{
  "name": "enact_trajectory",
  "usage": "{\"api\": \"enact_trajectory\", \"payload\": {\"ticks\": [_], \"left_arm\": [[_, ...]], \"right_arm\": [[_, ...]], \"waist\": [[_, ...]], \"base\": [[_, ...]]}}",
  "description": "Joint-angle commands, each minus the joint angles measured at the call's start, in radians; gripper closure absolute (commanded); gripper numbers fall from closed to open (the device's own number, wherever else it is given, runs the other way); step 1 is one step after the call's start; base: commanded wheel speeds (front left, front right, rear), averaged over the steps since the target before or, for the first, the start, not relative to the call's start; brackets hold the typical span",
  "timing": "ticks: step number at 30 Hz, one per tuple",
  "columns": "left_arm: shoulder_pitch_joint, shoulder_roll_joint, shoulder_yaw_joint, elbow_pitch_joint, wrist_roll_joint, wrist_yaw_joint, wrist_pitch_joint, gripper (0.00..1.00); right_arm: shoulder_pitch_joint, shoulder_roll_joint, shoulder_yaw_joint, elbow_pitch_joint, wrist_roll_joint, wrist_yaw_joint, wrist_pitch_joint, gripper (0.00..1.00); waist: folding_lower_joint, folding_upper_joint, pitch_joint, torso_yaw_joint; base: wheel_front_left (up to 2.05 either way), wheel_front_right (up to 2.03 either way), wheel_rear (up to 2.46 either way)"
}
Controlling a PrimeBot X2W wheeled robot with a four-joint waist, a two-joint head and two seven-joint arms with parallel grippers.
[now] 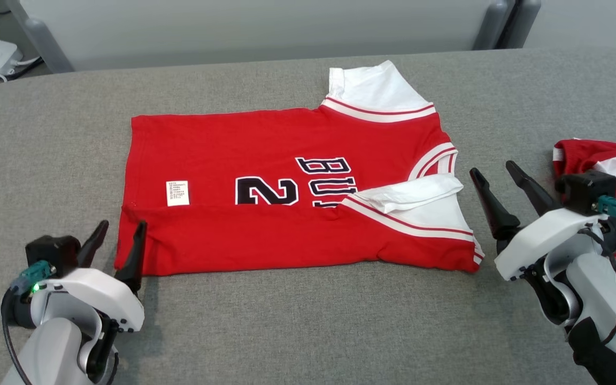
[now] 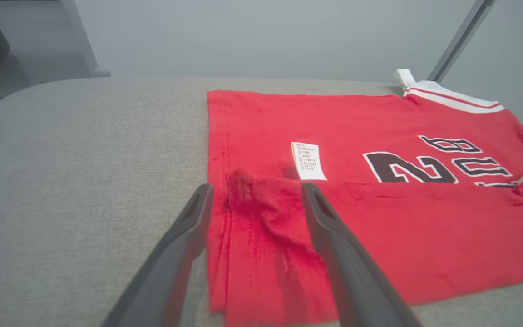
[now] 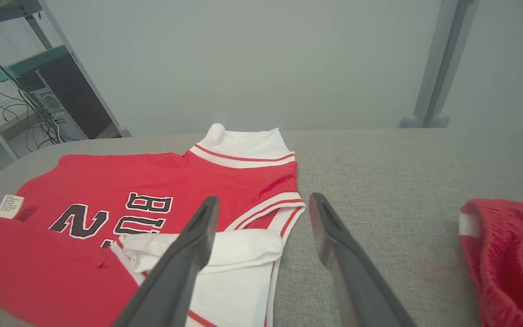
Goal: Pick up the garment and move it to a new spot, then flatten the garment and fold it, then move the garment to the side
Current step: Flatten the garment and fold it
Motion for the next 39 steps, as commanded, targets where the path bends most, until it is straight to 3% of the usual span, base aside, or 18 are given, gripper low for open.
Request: {"api": "enact_trajectory", "payload": {"ticks": [1,15,22,26,39], "left_arm": [[-0.004,0.032,0.036,-0.013,0.000,0.011,-0.018,0.00],[0.135,-0.031,0.072,-0.033,0.002,0.047,-0.092,0.00],[0.188,-0.062,0.113,-0.084,0.030,0.052,-0.094,0.00],[0.192,-0.074,0.125,-0.093,0.055,0.044,-0.094,0.00],[0.177,-0.099,0.141,-0.089,0.092,0.023,-0.094,0.00]], "right_arm": [[0.027,0.000,-0.007,-0.022,-0.018,0.004,-0.019,0.00],[0.245,0.079,-0.184,-0.101,-0.141,0.004,-0.021,0.00],[0.306,0.114,-0.196,-0.078,-0.124,0.004,-0.021,0.00],[0.309,0.152,-0.227,-0.027,-0.055,0.004,-0.021,0.00],[0.267,0.178,-0.233,0.079,-0.042,0.004,-0.021,0.00]], "waist": [[0.0000,0.0000,-0.012,-0.004],[0.0000,0.0000,-0.081,-0.004],[0.0000,0.0000,-0.086,0.005],[0.0000,0.0000,-0.077,0.012],[0.0000,0.0000,-0.057,0.031]], "base": [[0.00,0.00,0.00],[0.00,0.00,0.00],[0.00,0.00,0.00],[0.00,0.00,0.00],[0.00,0.00,0.00]]}}
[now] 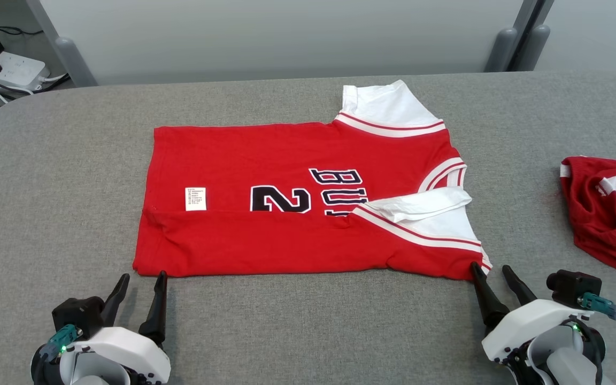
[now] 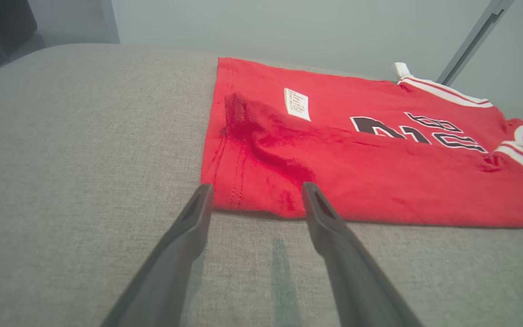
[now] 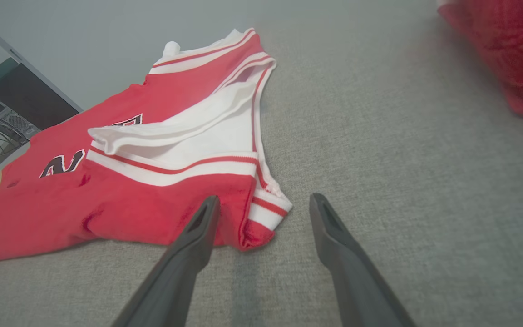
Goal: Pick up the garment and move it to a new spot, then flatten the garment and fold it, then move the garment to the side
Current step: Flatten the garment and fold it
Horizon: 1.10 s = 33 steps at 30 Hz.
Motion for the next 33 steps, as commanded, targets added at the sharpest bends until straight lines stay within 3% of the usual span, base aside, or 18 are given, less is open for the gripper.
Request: {"api": "enact_trajectory", "payload": {"ticks": [1,9,10,11,12,13,24,33], "left_arm": [[-0.036,0.023,0.039,-0.018,0.008,-0.004,-0.013,0.00],[-0.042,0.012,0.051,-0.018,0.026,-0.014,-0.013,0.00],[-0.044,0.010,0.052,-0.017,0.028,-0.015,-0.013,0.00],[-0.046,0.009,0.054,-0.016,0.029,-0.017,-0.013,0.00],[-0.048,0.008,0.056,-0.015,0.030,-0.018,-0.013,0.00],[-0.049,0.006,0.059,-0.014,0.030,-0.019,-0.013,0.00],[-0.064,-0.022,0.129,-0.007,0.005,-0.034,-0.013,0.00],[-0.118,-0.033,0.159,0.102,-0.011,-0.044,-0.013,0.00]], "right_arm": [[-0.021,0.002,0.011,-0.005,-0.002,0.004,-0.013,0.00],[-0.055,0.023,0.049,0.052,0.027,0.004,-0.013,0.02],[-0.060,0.023,0.059,0.057,0.031,0.004,-0.013,0.13],[-0.064,0.023,0.064,0.059,0.037,0.004,-0.013,0.53],[-0.068,0.022,0.067,0.060,0.042,0.004,-0.013,0.80],[-0.071,0.021,0.072,0.060,0.045,0.004,-0.013,1.00],[-0.079,-0.021,0.075,0.023,0.036,0.004,-0.013,1.00],[-0.088,-0.010,0.100,0.000,0.020,0.004,-0.013,1.00]], "waist": [[0.0000,0.0000,0.002,0.002],[0.0000,0.0000,0.016,0.011],[0.0000,0.0000,0.017,0.012],[0.0000,0.0000,0.019,0.012],[0.0000,0.0000,0.020,0.012],[0.0000,0.0000,0.021,0.012],[0.0000,0.0000,0.034,-0.014],[0.0000,0.0000,0.054,-0.038]], "base": [[0.00,0.00,0.00],[0.00,0.00,0.00],[0.00,0.00,0.00],[0.00,0.00,0.00],[0.00,0.00,0.00],[0.00,0.00,0.00],[0.00,0.00,0.00],[0.00,0.00,0.00]]}}
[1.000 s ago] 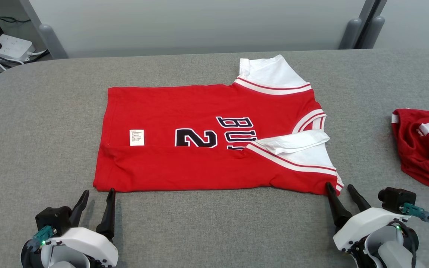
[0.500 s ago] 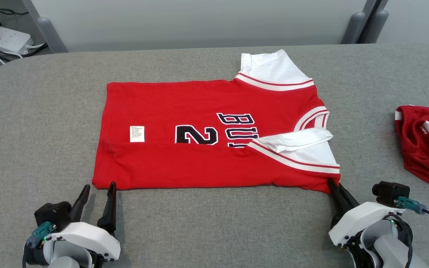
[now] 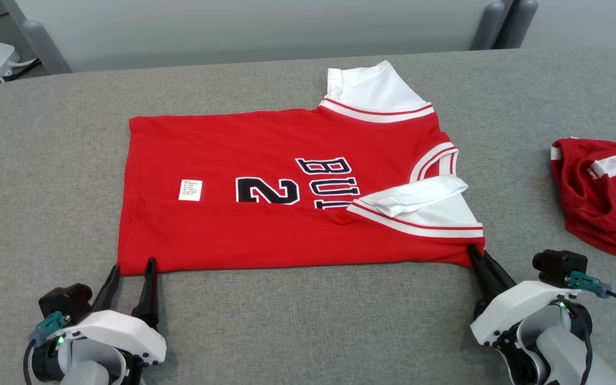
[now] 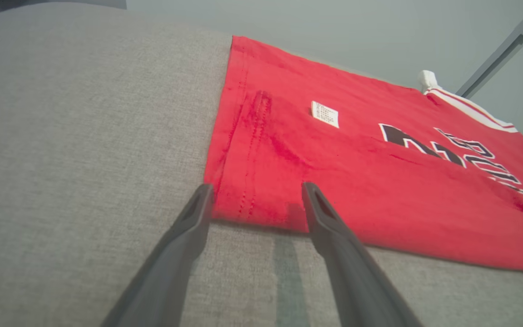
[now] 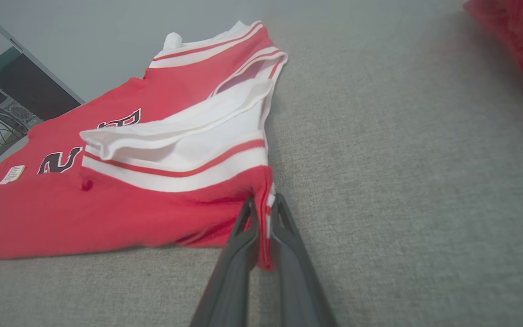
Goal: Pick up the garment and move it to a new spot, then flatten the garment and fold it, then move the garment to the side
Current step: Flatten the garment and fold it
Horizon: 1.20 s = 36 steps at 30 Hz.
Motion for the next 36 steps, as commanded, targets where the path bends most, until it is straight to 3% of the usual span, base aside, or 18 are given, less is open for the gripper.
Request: {"api": "enact_trajectory", "payload": {"ticks": [1,11,13,14,26,36], "left_arm": [[-0.046,0.025,0.036,0.017,-0.006,-0.005,-0.013,0.00],[-0.095,0.014,0.073,0.108,-0.007,-0.003,-0.013,0.00],[-0.102,0.011,0.076,0.125,-0.014,-0.008,-0.013,0.64],[-0.104,0.010,0.076,0.129,-0.013,-0.010,-0.013,1.00],[-0.056,-0.006,0.117,0.096,0.016,-0.018,-0.013,1.00],[0.017,-0.019,0.131,0.101,0.039,-0.020,-0.013,1.00]], "right_arm": [[-0.010,-0.004,0.024,-0.026,-0.012,0.004,-0.013,1.00],[-0.024,-0.005,0.044,-0.039,-0.012,0.004,-0.013,1.00],[-0.026,-0.007,0.045,-0.040,-0.011,0.004,-0.013,1.00],[-0.026,-0.008,0.045,-0.041,-0.010,0.004,-0.013,1.00],[0.002,-0.039,0.057,-0.050,0.001,0.004,-0.013,1.00],[0.066,-0.074,0.127,-0.080,0.051,0.004,0.004,1.00]], "waist": [[0.0000,0.0000,0.005,-0.005],[0.0000,0.0000,0.015,-0.025],[0.0000,0.0000,0.016,-0.026],[0.0000,0.0000,0.016,-0.027],[0.0000,0.0000,-0.023,0.001],[0.0000,0.0000,-0.092,0.005]], "base": [[0.00,0.00,0.00],[0.00,0.00,0.00],[0.00,0.00,0.00],[0.00,0.00,0.00],[0.00,0.00,0.00],[0.00,0.00,0.00]]}}
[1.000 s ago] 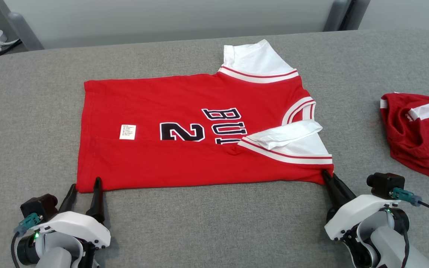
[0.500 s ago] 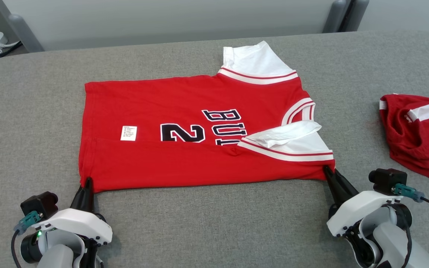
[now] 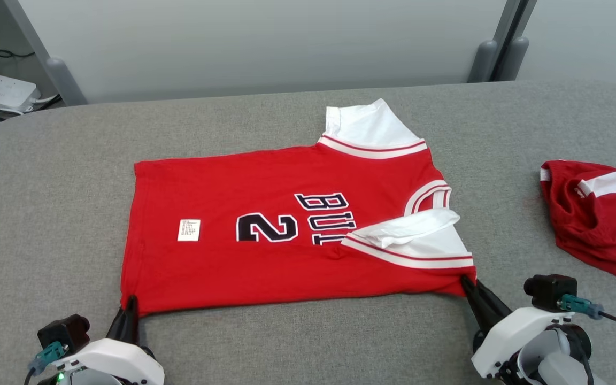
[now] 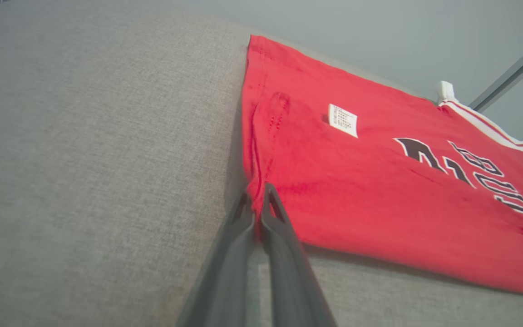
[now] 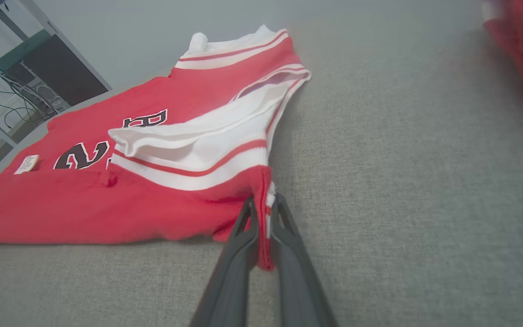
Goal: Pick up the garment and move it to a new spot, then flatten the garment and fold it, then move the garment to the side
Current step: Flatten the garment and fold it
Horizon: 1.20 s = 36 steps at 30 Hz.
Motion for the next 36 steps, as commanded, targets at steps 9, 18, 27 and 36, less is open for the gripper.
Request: {"api": "enact_trajectory", "payload": {"ticks": [9,18,27,36], "left_arm": [[0.067,0.016,0.035,-0.006,0.026,-0.004,-0.006,1.00],[0.087,0.010,0.035,-0.001,0.033,0.006,-0.006,1.00],[0.108,0.005,0.033,-0.092,0.083,0.036,-0.006,0.00],[0.143,-0.009,0.054,-0.314,0.159,0.064,-0.006,0.00]], "right_arm": [[0.098,-0.076,0.068,-0.111,0.055,0.004,0.044,1.00],[0.137,-0.092,0.061,-0.150,0.056,0.004,0.063,1.00],[0.126,-0.087,-0.034,-0.141,-0.004,0.004,0.010,0.00],[0.091,-0.049,-0.195,-0.211,-0.160,0.004,-0.015,0.00]], "waist": [[0.0000,0.0000,-0.061,-0.012],[0.0000,0.0000,-0.063,-0.007],[0.0000,0.0000,-0.064,0.007],[0.0000,0.0000,-0.057,0.008]], "base": [[0.00,0.00,0.00],[0.00,0.00,0.00],[0.00,0.00,0.00],[0.00,0.00,0.00]]}}
